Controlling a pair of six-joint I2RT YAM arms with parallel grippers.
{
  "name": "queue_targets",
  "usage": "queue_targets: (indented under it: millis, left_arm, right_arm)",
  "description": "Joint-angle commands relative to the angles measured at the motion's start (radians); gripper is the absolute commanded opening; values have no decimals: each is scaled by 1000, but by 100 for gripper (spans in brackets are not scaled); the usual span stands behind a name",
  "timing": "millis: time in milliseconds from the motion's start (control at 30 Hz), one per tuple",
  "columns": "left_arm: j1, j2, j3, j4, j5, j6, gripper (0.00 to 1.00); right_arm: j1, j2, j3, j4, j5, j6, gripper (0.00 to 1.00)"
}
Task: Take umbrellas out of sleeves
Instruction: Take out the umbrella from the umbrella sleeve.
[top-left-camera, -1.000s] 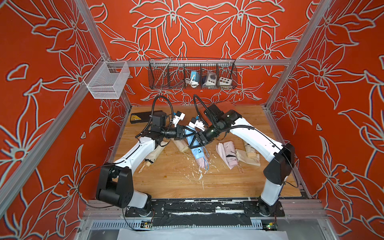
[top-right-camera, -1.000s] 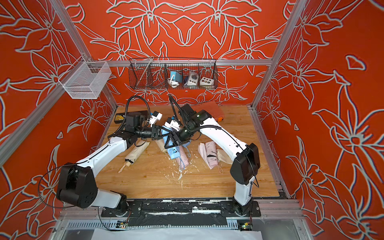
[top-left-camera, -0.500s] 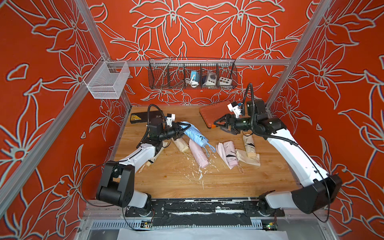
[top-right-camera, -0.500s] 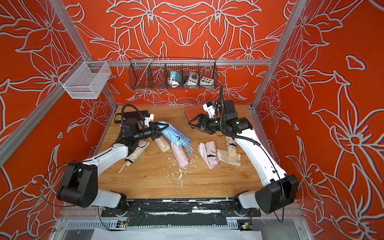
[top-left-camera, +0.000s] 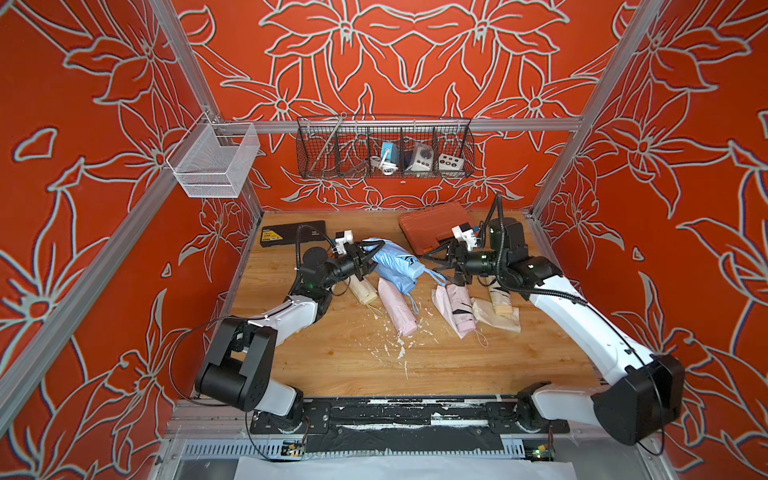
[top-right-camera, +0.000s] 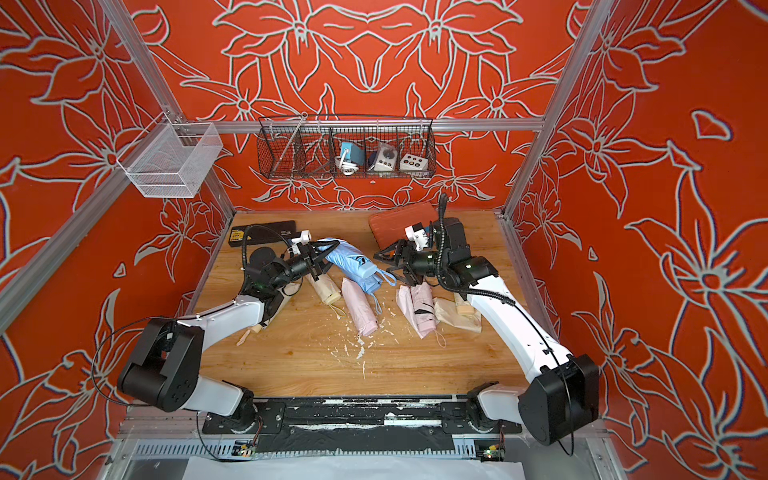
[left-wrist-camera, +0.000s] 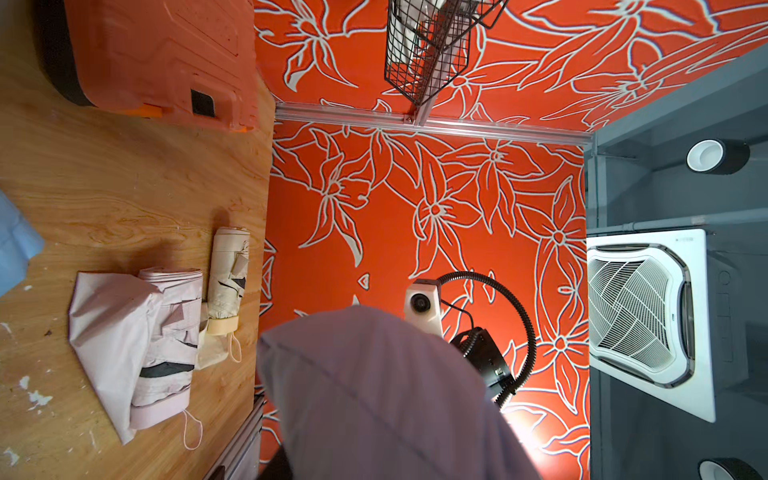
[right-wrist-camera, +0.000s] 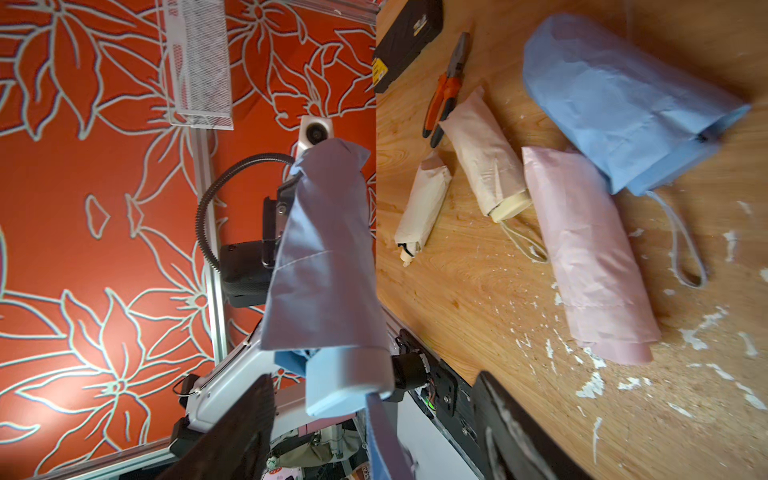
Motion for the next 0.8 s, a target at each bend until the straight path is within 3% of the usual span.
queue_targets:
  millis: [0, 500, 667, 767]
  left_arm:
    - [-3, -56, 21, 66, -9, -6, 33]
    - [-3, -135, -8, -13, -33, 58, 35]
    - [-3, -152, -26, 4, -60, 62, 35]
    - [-3, -163, -44, 27, -92, 48, 35]
  right_arm:
    - [37, 12, -7, 153, -29, 88, 71]
    - [92, 33, -42, 323, -10, 231, 45]
    - [121, 38, -56, 364, 1, 279, 46]
    - [135, 36, -76, 386, 13, 303, 52]
